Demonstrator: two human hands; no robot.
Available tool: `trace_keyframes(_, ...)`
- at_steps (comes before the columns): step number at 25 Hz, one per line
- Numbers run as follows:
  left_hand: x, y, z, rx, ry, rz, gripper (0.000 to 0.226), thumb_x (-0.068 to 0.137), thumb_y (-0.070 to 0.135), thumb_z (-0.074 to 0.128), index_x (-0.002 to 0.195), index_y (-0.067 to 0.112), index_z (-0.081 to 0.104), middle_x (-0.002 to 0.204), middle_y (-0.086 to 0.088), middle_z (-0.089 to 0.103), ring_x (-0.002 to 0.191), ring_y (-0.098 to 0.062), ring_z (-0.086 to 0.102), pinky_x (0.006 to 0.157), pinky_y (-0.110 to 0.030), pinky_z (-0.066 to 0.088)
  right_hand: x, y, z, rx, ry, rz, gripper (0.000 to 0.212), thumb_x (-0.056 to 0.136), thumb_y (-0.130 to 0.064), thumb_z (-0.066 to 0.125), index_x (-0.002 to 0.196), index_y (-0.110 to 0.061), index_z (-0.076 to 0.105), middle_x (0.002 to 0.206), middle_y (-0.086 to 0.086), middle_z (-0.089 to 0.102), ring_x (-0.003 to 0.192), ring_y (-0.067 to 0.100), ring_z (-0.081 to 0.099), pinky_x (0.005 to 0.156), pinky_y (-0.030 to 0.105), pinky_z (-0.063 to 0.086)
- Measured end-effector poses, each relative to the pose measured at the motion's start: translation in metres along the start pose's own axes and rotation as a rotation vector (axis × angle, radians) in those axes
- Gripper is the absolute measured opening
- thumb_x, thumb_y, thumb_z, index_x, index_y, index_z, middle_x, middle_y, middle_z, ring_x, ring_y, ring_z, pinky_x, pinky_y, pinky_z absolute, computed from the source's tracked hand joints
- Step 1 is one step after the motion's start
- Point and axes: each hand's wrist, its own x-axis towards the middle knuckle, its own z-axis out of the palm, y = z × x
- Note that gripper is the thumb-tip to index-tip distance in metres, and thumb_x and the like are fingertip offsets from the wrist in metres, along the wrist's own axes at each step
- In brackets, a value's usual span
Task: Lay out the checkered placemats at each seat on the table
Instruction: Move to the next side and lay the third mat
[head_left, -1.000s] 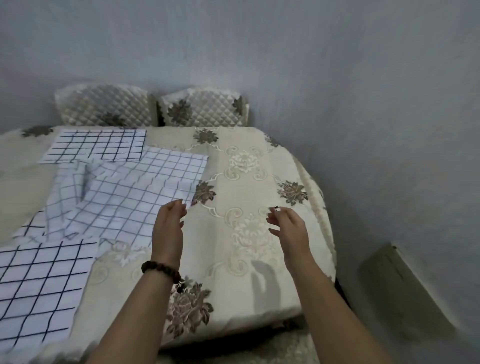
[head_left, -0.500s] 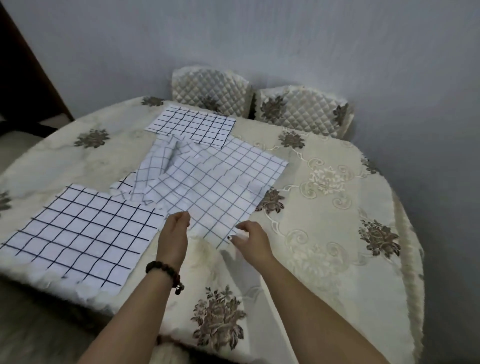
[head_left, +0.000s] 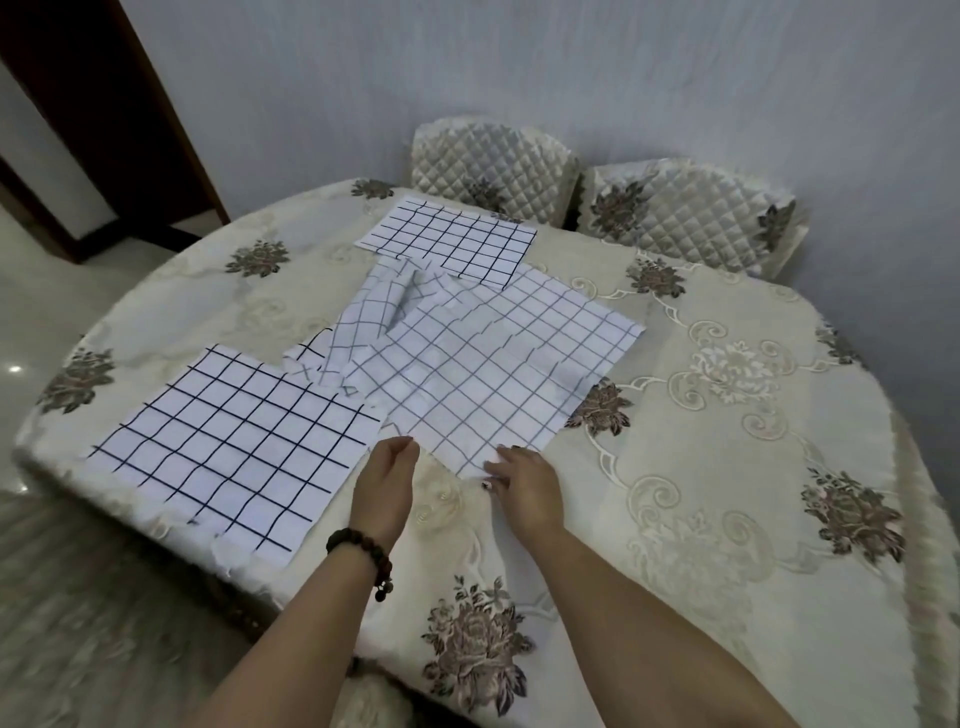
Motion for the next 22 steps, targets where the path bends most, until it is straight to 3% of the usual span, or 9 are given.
trace_keyframes(2, 0.001, -0.002, 0.005, 0.085, -0.036, 0.05, 0.028, 0.094, 0.026, 0.05, 0.121, 0.02, 0.055, 0.118, 0.006, 0.057, 0.114, -0.013, 0.051, 0.09, -0.028, 0.04, -0.002, 0.0, -0.007, 0.048, 0.076, 0.043, 0.017, 0.085, -0.014, 0.062, 0.095, -0.015, 0.075, 0.106, 0.005, 0.071, 0.108, 0.022, 0.058, 0.087, 0.026, 0.043)
trace_keyframes(4, 0.003, -0.005, 0.013, 0.28, -0.095, 0.188, 0.032, 0.09, 0.018, 0.054, 0.123, 0.02, 0.055, 0.121, 0.008, 0.054, 0.116, -0.009, 0.048, 0.094, -0.025, 0.038, -0.006, 0.001, -0.015, 0.121, 0.093, 0.075, 0.014, 0.084, -0.012, 0.06, 0.086, -0.014, 0.074, 0.087, 0.005, 0.071, 0.093, 0.021, 0.059, 0.073, 0.027, 0.042)
trace_keyframes(7, 0.01, -0.006, 0.03, 0.638, -0.182, 0.467, 0.042, 0.08, 0.009, 0.058, 0.121, 0.018, 0.058, 0.122, 0.004, 0.056, 0.116, -0.015, 0.049, 0.1, -0.031, 0.038, -0.014, 0.001, -0.028, 0.246, 0.039, 0.054, 0.017, 0.087, -0.012, 0.056, 0.092, -0.011, 0.072, 0.091, 0.006, 0.072, 0.091, 0.021, 0.061, 0.078, 0.033, 0.048)
trace_keyframes(9, 0.012, -0.001, 0.041, 0.743, -0.191, 0.512, 0.036, 0.078, 0.01, 0.058, 0.112, 0.018, 0.065, 0.115, 0.001, 0.063, 0.113, -0.02, 0.054, 0.101, -0.038, 0.039, -0.02, -0.001, -0.04, 0.311, 0.019, 0.053, 0.017, 0.089, -0.013, 0.055, 0.093, -0.012, 0.071, 0.087, 0.001, 0.07, 0.085, 0.018, 0.061, 0.075, 0.03, 0.046)
trace_keyframes(11, 0.01, 0.009, 0.047, 0.71, -0.159, 0.479, 0.022, 0.082, 0.011, 0.057, 0.098, 0.016, 0.07, 0.102, -0.001, 0.069, 0.101, -0.02, 0.059, 0.094, -0.034, 0.044, -0.027, 0.0, -0.053, 0.362, -0.014, 0.045, 0.016, 0.087, -0.017, 0.06, 0.1, -0.016, 0.069, 0.092, -0.004, 0.067, 0.087, 0.012, 0.06, 0.077, 0.025, 0.043)
trace_keyframes(14, 0.002, 0.025, 0.054, 0.591, -0.174, 0.475, 0.013, 0.085, 0.013, 0.06, 0.09, 0.012, 0.071, 0.094, -0.002, 0.071, 0.087, -0.014, 0.06, 0.082, -0.027, 0.048, -0.041, 0.008, -0.07, 0.352, -0.063, -0.005, 0.053, 0.074, -0.023, 0.075, 0.123, -0.03, 0.057, 0.118, -0.01, 0.061, 0.11, 0.003, 0.052, 0.095, 0.018, 0.039)
trace_keyframes(15, -0.001, 0.029, 0.056, 0.579, -0.2, 0.489, 0.012, 0.085, 0.014, 0.06, 0.09, 0.012, 0.071, 0.093, -0.002, 0.071, 0.086, -0.013, 0.06, 0.082, -0.028, 0.05, -0.043, 0.01, -0.075, 0.315, -0.037, -0.024, 0.056, 0.074, -0.019, 0.074, 0.125, -0.032, 0.055, 0.121, -0.011, 0.06, 0.113, 0.003, 0.05, 0.096, 0.019, 0.038)
trace_keyframes(19, -0.013, 0.044, 0.062, 0.574, -0.306, 0.549, 0.009, 0.084, 0.019, 0.06, 0.088, 0.017, 0.068, 0.088, 0.003, 0.07, 0.086, -0.015, 0.061, 0.078, -0.032, 0.05, -0.05, 0.01, -0.095, 0.34, 0.159, 0.018, 0.035, 0.079, -0.001, 0.062, 0.106, -0.021, 0.07, 0.092, -0.021, 0.063, 0.098, 0.009, 0.058, 0.094, 0.025, 0.043)
trace_keyframes(22, -0.016, 0.047, 0.058, 0.702, -0.314, 0.588, 0.006, 0.082, 0.027, 0.063, 0.084, 0.021, 0.066, 0.085, 0.006, 0.067, 0.084, -0.014, 0.059, 0.072, -0.029, 0.046, -0.058, 0.015, -0.116, 0.497, 0.244, 0.093, 0.017, 0.083, -0.006, 0.065, 0.092, -0.015, 0.075, 0.083, -0.016, 0.067, 0.083, -0.004, 0.061, 0.087, 0.022, 0.046)
